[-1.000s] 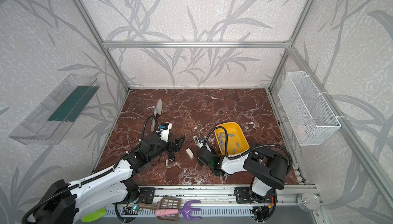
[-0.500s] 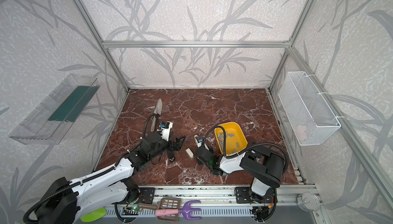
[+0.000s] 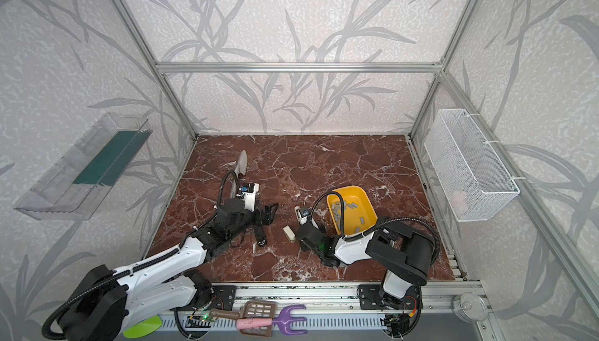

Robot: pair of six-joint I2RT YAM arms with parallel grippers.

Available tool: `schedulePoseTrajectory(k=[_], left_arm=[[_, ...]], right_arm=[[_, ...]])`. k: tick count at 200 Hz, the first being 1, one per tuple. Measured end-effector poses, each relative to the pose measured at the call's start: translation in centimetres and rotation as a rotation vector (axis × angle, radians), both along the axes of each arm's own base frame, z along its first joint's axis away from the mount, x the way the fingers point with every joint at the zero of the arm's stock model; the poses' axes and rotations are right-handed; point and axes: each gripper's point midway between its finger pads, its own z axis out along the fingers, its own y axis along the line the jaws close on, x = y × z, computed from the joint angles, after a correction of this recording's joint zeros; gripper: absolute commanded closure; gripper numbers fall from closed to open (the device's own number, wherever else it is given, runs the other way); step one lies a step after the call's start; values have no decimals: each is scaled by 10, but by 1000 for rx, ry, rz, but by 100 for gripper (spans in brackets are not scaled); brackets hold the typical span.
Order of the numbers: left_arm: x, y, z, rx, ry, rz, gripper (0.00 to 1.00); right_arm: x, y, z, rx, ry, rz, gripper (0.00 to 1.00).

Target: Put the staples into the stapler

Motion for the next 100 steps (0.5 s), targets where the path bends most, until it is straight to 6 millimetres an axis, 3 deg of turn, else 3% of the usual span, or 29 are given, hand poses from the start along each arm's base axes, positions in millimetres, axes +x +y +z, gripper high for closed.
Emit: schedulePoseTrajectory(k=[64,100], left_arm=[[6,-6,-14,9,45,-11,11],[8,-17,-20,-1,75,-50,21]], right_arm=[[0,1,0,-2,-1,10,75],[-3,2,1,-1,4,31,76]])
